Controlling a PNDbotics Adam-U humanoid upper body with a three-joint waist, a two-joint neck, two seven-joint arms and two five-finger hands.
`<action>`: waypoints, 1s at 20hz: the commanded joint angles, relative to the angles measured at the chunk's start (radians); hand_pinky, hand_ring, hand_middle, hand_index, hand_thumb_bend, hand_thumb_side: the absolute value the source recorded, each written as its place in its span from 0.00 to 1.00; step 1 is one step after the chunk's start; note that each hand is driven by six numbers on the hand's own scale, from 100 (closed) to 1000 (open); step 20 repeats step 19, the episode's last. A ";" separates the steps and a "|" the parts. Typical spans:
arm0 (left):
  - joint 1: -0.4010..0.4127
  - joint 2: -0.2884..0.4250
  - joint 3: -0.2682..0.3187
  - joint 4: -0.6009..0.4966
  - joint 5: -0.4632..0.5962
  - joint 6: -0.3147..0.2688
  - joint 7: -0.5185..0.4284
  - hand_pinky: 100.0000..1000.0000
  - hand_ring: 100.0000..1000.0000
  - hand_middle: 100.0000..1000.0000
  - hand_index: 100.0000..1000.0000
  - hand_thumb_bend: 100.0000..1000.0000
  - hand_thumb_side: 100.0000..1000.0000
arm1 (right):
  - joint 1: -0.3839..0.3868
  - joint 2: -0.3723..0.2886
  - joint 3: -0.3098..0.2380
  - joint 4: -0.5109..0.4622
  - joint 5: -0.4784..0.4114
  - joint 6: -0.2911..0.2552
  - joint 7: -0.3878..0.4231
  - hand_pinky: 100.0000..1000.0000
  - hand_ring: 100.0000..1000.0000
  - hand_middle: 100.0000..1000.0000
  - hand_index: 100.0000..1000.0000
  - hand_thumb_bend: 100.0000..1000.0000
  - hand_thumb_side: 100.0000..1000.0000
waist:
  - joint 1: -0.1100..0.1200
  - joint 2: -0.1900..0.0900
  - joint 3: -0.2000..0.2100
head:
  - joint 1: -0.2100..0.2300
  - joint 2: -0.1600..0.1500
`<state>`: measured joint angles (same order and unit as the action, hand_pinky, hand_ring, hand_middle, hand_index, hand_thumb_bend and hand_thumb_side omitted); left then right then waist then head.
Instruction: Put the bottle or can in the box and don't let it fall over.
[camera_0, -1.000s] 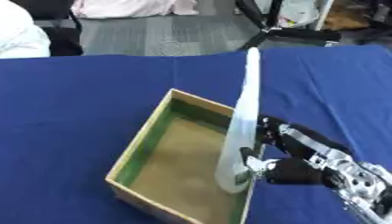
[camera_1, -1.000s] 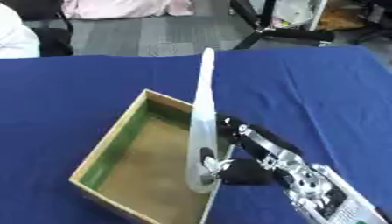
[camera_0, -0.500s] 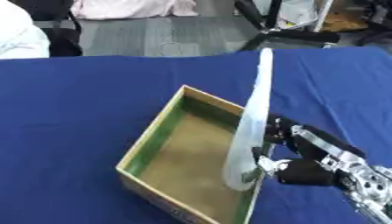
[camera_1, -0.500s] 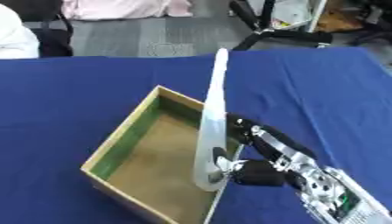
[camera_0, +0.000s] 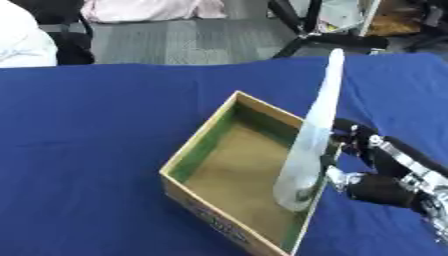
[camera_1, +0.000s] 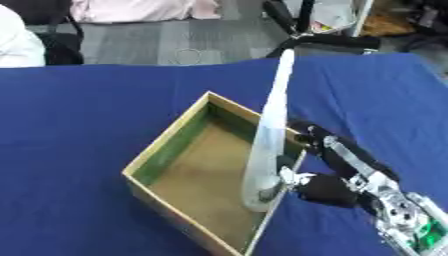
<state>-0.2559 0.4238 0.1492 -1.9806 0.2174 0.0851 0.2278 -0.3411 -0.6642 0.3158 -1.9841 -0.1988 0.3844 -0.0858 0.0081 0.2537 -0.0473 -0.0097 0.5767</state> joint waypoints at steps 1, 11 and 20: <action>-0.005 0.034 0.011 -0.019 -0.005 -0.001 0.005 1.00 1.00 1.00 0.76 0.00 0.55 | -0.010 -0.035 -0.052 -0.016 -0.006 -0.038 -0.020 1.00 1.00 1.00 1.00 0.00 0.12 | 0.001 -0.027 -0.004 | 0.001 -0.006; 0.001 0.035 0.014 -0.019 -0.008 -0.002 0.009 1.00 1.00 1.00 0.76 0.00 0.55 | -0.060 -0.043 -0.207 -0.016 -0.065 -0.105 -0.178 1.00 1.00 1.00 1.00 0.00 0.37 | 0.004 -0.027 -0.014 | 0.011 0.002; 0.003 0.034 0.015 -0.019 -0.009 -0.002 0.011 1.00 1.00 1.00 0.76 0.00 0.55 | -0.129 -0.032 -0.282 -0.016 -0.120 -0.166 -0.258 1.00 1.00 1.00 1.00 0.00 0.41 | 0.005 -0.027 -0.015 | 0.018 0.006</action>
